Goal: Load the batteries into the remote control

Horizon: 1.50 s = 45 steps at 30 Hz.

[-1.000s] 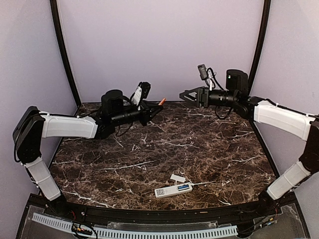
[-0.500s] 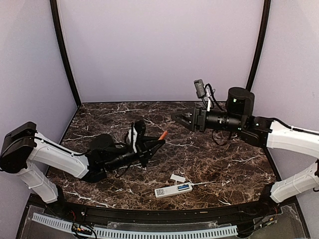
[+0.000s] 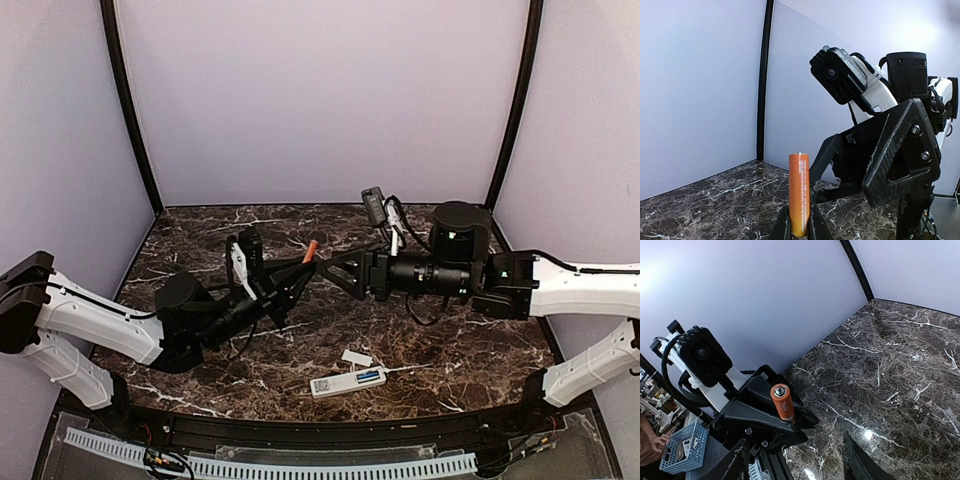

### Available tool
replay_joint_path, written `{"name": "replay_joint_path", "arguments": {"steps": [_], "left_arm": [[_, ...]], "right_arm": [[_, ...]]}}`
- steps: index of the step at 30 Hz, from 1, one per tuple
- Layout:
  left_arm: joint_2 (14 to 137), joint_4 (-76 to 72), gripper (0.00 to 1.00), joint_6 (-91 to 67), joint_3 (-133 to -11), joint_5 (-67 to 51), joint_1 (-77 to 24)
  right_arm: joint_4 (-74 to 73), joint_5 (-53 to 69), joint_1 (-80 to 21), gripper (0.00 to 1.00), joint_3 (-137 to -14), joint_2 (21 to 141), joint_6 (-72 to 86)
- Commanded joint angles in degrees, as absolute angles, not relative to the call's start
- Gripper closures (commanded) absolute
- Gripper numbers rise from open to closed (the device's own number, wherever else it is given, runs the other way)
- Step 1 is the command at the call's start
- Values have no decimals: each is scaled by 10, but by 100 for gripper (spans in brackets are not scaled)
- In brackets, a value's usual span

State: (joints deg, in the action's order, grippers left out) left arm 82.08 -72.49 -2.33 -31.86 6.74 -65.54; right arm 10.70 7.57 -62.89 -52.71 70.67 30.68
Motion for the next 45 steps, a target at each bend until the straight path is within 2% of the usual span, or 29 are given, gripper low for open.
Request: {"name": "replay_joint_path", "arguments": {"steps": [1, 5, 15, 19, 25, 30, 32, 33, 35, 39, 45], "left_arm": [[818, -725, 100, -21, -336, 66, -658], [832, -738, 100, -16, -341, 72, -658], [859, -751, 100, -28, -356, 64, -658], [858, -753, 100, -30, -355, 60, -658], [854, -746, 100, -30, -352, 56, -658], [839, -720, 99, -29, -344, 62, -658], [822, -662, 79, -29, -342, 76, -658], [809, -642, 64, -29, -339, 82, -658], [788, -585, 50, -25, -331, 103, -658], [761, -545, 39, -23, -297, 90, -658], [719, -519, 43, -36, -255, 72, -658]], "right_arm": [[146, 97, -636, 41, -557, 719, 259], [144, 90, -635, 45, -574, 734, 227], [151, 99, -628, 74, -600, 754, 219], [140, 104, -628, 78, -605, 758, 222], [133, 107, -628, 100, -605, 760, 226], [77, 129, -621, 100, -622, 757, 211], [23, 152, -606, 100, -644, 759, 196], [-12, 162, -599, 100, -655, 760, 188], [-73, 175, -588, 100, -674, 762, 164], [-157, 201, -573, 100, -695, 771, 123], [-413, 174, -571, 100, -843, 842, -12]]}}
